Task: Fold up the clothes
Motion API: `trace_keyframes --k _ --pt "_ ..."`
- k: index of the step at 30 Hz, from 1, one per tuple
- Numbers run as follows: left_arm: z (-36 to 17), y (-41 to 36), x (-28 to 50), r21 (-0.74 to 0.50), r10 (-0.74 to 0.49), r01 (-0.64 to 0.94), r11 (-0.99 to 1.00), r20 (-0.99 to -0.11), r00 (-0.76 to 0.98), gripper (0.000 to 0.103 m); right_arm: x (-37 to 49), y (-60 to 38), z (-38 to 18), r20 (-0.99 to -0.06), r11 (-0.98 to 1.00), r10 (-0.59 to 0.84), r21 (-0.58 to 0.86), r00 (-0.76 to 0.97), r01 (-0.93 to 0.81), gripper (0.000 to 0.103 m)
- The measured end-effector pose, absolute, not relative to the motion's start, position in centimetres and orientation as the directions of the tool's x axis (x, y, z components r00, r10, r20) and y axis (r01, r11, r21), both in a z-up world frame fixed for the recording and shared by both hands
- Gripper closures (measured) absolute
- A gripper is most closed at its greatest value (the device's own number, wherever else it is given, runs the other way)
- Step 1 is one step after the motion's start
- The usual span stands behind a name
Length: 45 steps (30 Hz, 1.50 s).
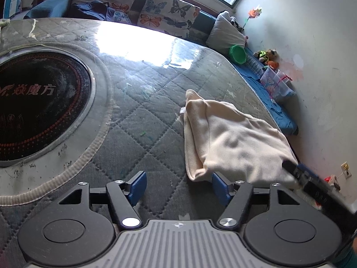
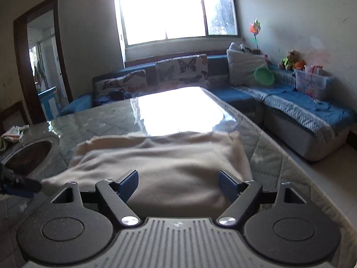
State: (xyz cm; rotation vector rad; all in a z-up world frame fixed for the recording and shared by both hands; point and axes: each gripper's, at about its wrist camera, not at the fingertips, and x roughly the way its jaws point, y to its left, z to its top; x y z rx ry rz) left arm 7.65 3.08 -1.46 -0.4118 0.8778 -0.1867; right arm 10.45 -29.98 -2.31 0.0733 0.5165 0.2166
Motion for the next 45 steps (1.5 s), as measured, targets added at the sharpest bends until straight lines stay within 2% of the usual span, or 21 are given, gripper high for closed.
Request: trace_keyframes --k 8,15,26,37,45 --pt "-1.1 2.1 6.8 -0.381 -0.304 0.01 0.924 -0.721 0.622 0.024 13.4 -28.4 -2.6 -0.501 0.969 0.247 0.138 0.829 -0.205 0.017" --pt "-0.9 1.4 6.2 -0.339 -0.281 0.027 0.94 -0.731 0.622 0.015 11.7 -28.2 -1.8 -0.467 0.975 0.223 0.099 0.855 -0.2 0.0" --pt "0.1 0.6 4.6 -0.258 -0.231 0.057 0.965 -0.719 0.655 0.0 9.2 -27.8 -1.1 -0.443 0.973 0.229 0.112 0.867 -0.201 0.0" --pt "0.1 0.4 3.0 -0.185 -0.175 0.059 0.981 -0.716 0.676 0.0 6.9 -28.4 -1.1 -0.453 0.974 0.221 0.149 0.864 -0.171 0.0" --pt "0.1 0.4 1.7 -0.158 -0.158 0.064 0.985 -0.704 0.693 0.0 5.1 -27.3 -1.8 -0.475 0.985 0.173 0.105 0.863 -0.14 0.0"
